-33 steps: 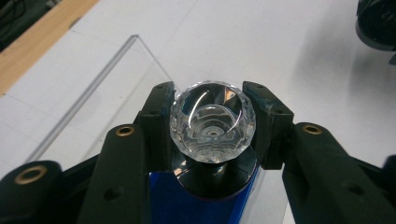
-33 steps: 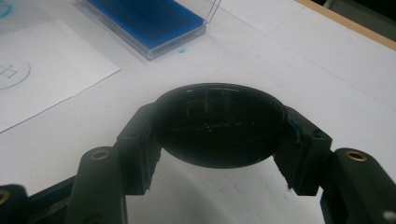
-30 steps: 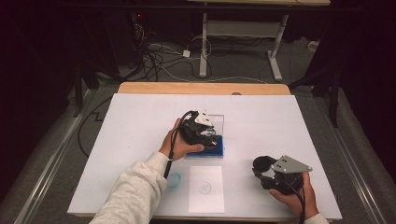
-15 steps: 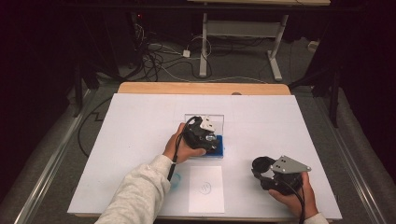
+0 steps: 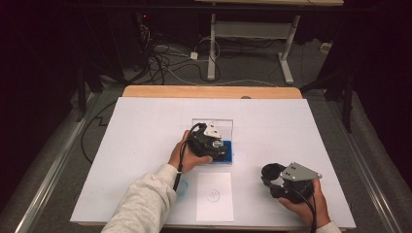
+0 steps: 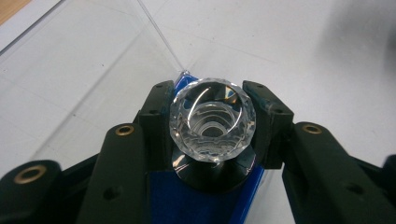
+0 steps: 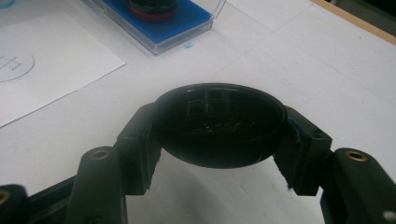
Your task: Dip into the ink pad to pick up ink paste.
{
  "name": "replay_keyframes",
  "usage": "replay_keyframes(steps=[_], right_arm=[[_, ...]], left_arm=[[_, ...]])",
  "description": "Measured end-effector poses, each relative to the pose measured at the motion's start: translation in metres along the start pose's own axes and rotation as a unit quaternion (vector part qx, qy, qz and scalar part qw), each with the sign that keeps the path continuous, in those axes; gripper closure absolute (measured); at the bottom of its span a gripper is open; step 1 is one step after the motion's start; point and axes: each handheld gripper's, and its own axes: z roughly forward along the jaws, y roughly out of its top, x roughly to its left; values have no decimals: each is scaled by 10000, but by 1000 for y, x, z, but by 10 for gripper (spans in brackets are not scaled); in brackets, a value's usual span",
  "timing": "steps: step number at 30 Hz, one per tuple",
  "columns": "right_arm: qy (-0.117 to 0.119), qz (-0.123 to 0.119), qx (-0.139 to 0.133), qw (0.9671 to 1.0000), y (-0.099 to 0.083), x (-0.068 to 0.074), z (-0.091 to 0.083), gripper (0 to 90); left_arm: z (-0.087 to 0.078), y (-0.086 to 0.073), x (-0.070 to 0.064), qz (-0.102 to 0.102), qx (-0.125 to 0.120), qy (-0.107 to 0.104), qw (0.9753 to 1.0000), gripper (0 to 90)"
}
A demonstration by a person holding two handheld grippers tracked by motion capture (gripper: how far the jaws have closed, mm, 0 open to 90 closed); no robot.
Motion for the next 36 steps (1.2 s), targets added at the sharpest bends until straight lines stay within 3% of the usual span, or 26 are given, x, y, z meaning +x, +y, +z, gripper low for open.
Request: replay_keyframes(steps=[9,26,30,36], right_arm=[[-3,-16,10,10000,0,1,0,386],[62,-1,2,10000,2,2,1,386],[60,-15,-22,10000,2,2,1,387],[46,-1,-24,10000,2,1,0,386]], left_arm=[[3,0,0,-111,-97,27,9999,548],[2,1,-1,-100,25,10,9999,546],[3,0,1,-198,-73,-56,9998,546],[2,2,-2,-75,57,31,10000,546]])
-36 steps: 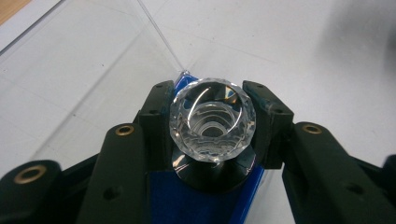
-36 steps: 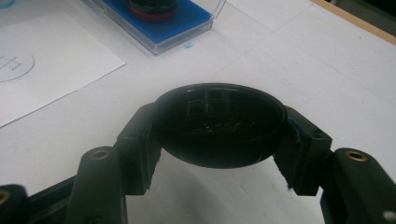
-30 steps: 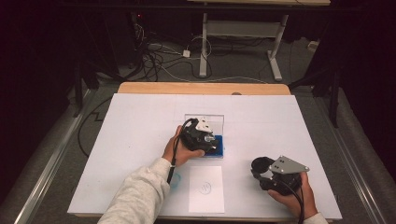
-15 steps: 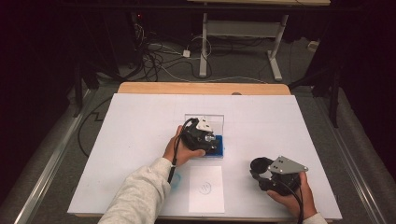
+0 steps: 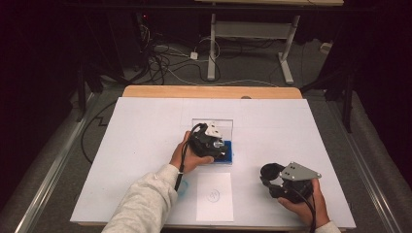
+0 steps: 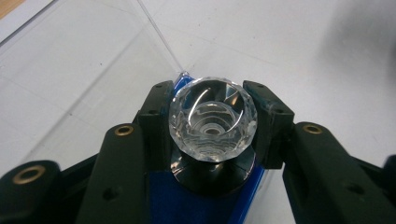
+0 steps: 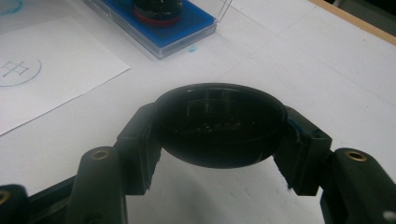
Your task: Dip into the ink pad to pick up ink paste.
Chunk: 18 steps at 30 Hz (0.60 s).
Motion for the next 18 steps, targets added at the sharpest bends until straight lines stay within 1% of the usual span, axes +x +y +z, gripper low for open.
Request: replay_keyframes(steps=[5,9,15,18], right_arm=[[18,23,-2,10000,1,0,0,386],[37,66,12,10000,1,0,1,387],[17,48,0,10000,2,0,1,386],[21,50,-1,10000,1,0,1,386]], left_arm=[[0,0,2,-10,1,-56,10000,545],[0,0,2,7,19,-62,10000,545],[-1,0,2,14,29,-39,10000,545],[-1,0,0,71,51,20,10000,546]])
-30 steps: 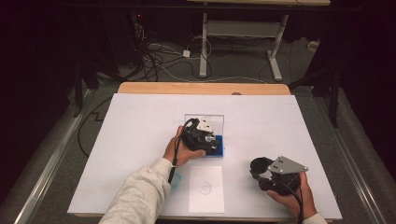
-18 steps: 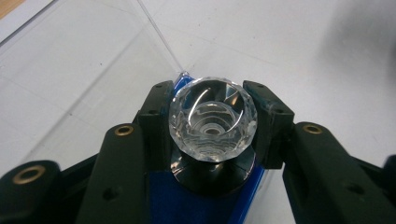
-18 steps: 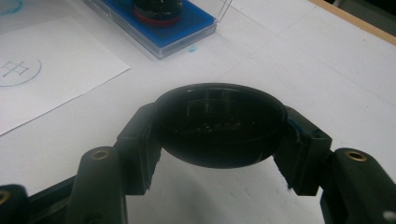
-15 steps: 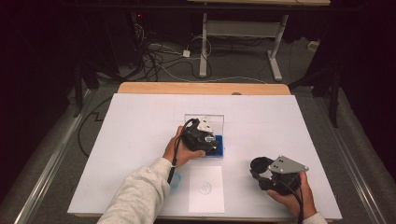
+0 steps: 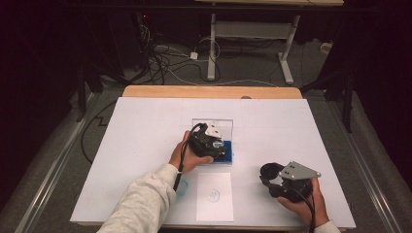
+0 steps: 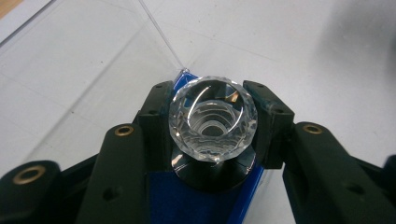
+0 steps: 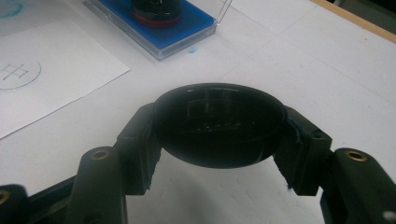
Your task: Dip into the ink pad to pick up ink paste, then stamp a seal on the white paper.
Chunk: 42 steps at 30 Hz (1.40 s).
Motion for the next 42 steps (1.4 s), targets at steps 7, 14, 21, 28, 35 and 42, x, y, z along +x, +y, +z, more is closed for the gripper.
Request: replay_keyframes(steps=[7,14,21,28,35,42], right_arm=[[11,3,-63,10000,0,-1,-2,387],[12,-19,-64,10000,0,0,-2,386],[15,-22,-121,9999,0,0,-5,387],[51,-56,-129,9999,1,2,-4,387],[28,-21,-152,9999,0,0,-6,386],[12,-22,-150,9999,0,1,-5,386]], left_arm=[[-2,2,-2,96,64,63,9999,547],[-9,4,-4,202,13,39,9998,547],[-26,2,-1,178,-227,74,9996,548],[-40,2,-6,285,-377,97,9988,548],[-57,-5,-9,373,-558,160,9976,548],[-74,-15,-9,363,-855,86,9956,548]])
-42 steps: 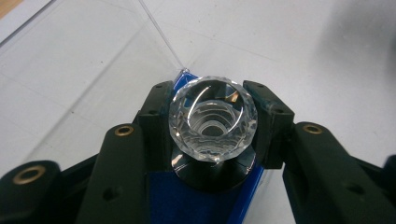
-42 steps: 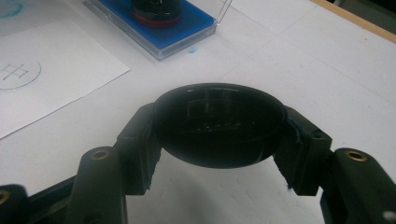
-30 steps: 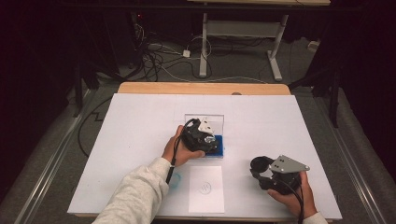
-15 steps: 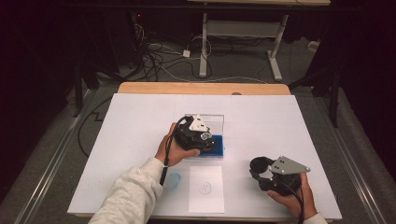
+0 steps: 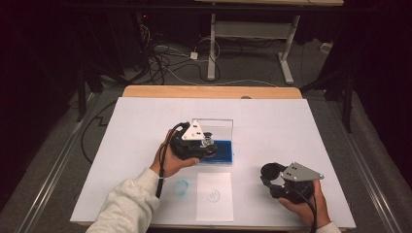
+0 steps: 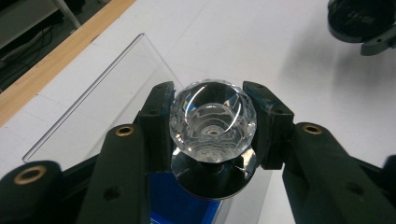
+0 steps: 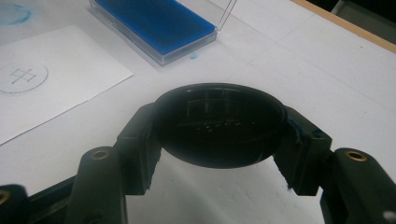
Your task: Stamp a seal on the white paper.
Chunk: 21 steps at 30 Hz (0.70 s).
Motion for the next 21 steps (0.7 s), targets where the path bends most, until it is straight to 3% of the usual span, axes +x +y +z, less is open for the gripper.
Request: replay_keyframes(steps=[10,21], right_arm=[[5,3,-28,10000,0,0,-1,387],[19,-49,-64,10000,1,1,-3,387]], left_arm=[[-12,-3,1,-26,-93,-72,9999,548],[-27,0,-9,154,-133,-133,9997,548]])
